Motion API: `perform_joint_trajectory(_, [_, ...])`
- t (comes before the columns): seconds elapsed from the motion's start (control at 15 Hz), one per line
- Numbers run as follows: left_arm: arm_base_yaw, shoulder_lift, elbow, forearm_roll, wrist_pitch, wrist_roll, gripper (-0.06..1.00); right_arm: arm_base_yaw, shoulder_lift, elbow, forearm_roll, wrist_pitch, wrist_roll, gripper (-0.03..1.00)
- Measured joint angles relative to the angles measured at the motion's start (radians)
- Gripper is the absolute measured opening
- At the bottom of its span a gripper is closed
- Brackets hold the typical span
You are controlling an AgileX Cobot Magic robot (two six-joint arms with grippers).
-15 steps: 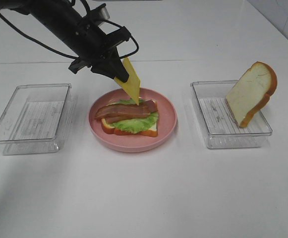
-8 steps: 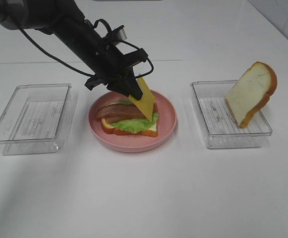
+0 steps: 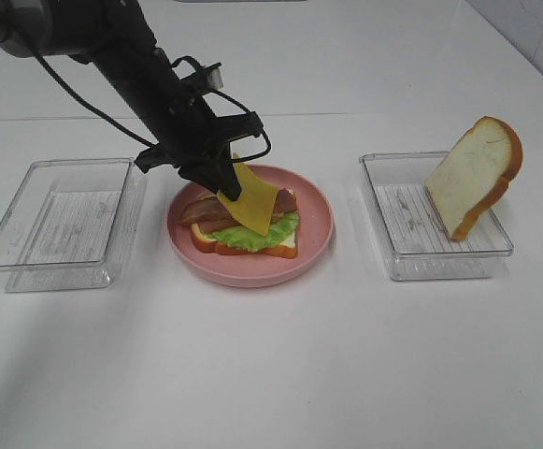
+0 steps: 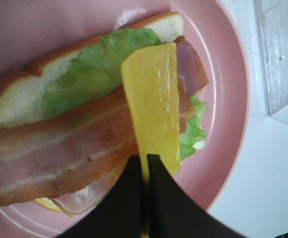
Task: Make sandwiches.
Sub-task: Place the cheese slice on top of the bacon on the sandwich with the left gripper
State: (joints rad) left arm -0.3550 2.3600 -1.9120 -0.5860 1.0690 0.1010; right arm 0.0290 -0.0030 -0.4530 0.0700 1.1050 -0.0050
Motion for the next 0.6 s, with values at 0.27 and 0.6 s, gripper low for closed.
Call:
perform_joint_trajectory(0.27, [0.0,0.024,0.0,0.023,0.004,-0.001,0.0,0.0,0.0,0.0,0.0,0.0,0.0,0.92])
perform_joint_trajectory(0.6, [0.0,0.024,0.0,0.023,0.005,-0.004,0.26,0.0,0.0,0.0,0.0,0.0,0.0,0.92])
